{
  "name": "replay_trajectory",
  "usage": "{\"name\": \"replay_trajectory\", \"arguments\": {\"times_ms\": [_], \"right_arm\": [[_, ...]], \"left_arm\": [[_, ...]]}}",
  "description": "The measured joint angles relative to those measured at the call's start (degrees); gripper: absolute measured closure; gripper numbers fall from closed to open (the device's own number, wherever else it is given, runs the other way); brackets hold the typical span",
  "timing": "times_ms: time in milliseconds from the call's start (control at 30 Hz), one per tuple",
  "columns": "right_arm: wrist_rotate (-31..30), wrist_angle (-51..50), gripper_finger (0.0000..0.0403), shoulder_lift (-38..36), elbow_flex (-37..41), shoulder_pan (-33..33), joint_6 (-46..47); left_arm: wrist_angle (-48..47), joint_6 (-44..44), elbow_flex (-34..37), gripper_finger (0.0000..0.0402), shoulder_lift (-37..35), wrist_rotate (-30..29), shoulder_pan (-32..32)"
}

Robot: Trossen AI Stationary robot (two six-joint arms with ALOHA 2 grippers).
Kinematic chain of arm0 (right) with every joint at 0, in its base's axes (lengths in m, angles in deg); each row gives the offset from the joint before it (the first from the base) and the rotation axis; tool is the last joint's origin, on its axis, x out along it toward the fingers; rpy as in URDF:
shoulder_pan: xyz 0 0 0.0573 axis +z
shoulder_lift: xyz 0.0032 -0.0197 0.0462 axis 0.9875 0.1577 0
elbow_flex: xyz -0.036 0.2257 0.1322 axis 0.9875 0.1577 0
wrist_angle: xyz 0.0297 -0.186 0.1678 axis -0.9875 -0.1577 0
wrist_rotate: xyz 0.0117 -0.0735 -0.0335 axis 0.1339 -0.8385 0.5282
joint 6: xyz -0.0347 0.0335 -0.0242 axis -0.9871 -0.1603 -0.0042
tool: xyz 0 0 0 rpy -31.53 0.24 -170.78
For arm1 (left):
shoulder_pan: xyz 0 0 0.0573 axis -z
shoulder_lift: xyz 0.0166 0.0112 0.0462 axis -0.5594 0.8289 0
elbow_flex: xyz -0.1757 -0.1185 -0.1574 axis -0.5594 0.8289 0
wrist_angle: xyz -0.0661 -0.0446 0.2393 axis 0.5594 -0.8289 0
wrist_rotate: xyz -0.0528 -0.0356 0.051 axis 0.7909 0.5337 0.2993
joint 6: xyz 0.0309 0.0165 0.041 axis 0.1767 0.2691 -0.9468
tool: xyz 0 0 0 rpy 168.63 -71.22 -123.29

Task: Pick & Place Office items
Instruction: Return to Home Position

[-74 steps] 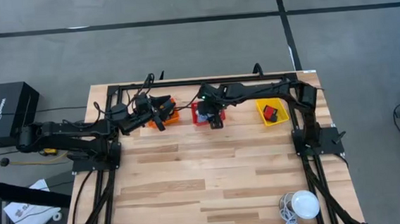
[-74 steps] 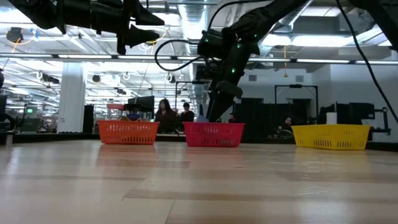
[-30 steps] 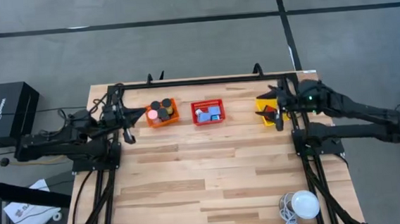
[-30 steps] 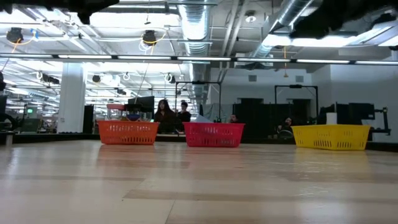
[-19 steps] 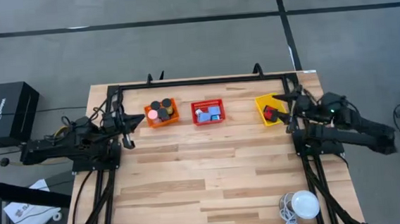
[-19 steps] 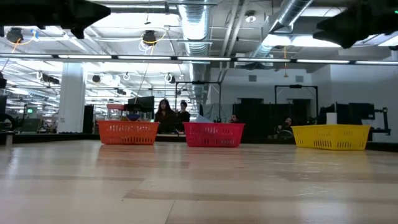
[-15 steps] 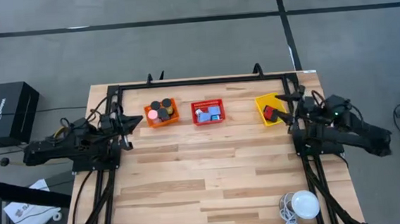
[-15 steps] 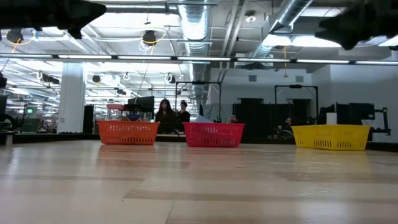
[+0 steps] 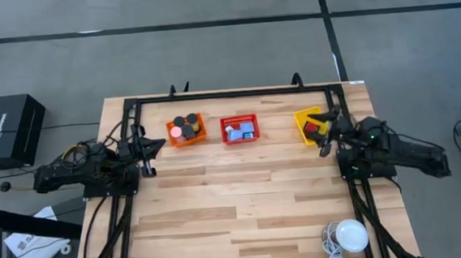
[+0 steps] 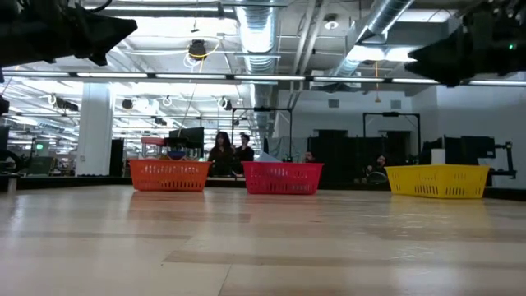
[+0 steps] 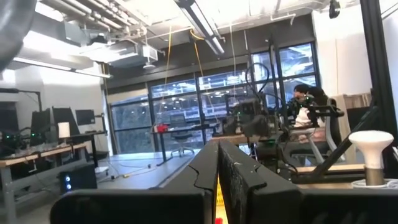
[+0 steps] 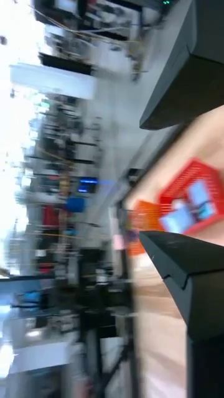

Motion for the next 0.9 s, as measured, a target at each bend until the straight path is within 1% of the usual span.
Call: {"name": "replay_trajectory", "arguments": {"times_ms": [67,133,300,367,600,767,900], "right_arm": [[-1.2,2.7,0.0132,0.0,1.3,0.6,0.2],[-2.6,3.4,0.0132,0.0,3.6,1.3,0.4],[-3.7,7.2,0.0132,0.0,6.8,2.8,0.6],[-3.8,8.1,0.0132,0.0,7.9,3.4,0.6],[-3.8,7.5,0.0132,0.1,7.9,4.0,0.6],[-3.8,6.7,0.0132,0.1,7.9,4.0,1.0],[-3.8,6.7,0.0132,0.1,7.9,4.0,1.0]], "left_arm": [[0.0,0.0,0.1,0.0395,0.0,0.0,0.0],[0.0,-0.1,0.1,0.0395,0.0,1.0,0.0],[-0.3,-0.1,0.1,0.0395,0.4,3.9,0.0],[-0.4,0.0,0.1,0.0395,0.5,4.1,0.0],[-0.6,0.3,0.1,0.0395,2.6,4.2,0.0],[-0.5,5.7,0.1,0.0395,6.0,4.2,0.0],[-0.4,6.0,0.1,0.0395,8.6,4.2,0.0]]}}
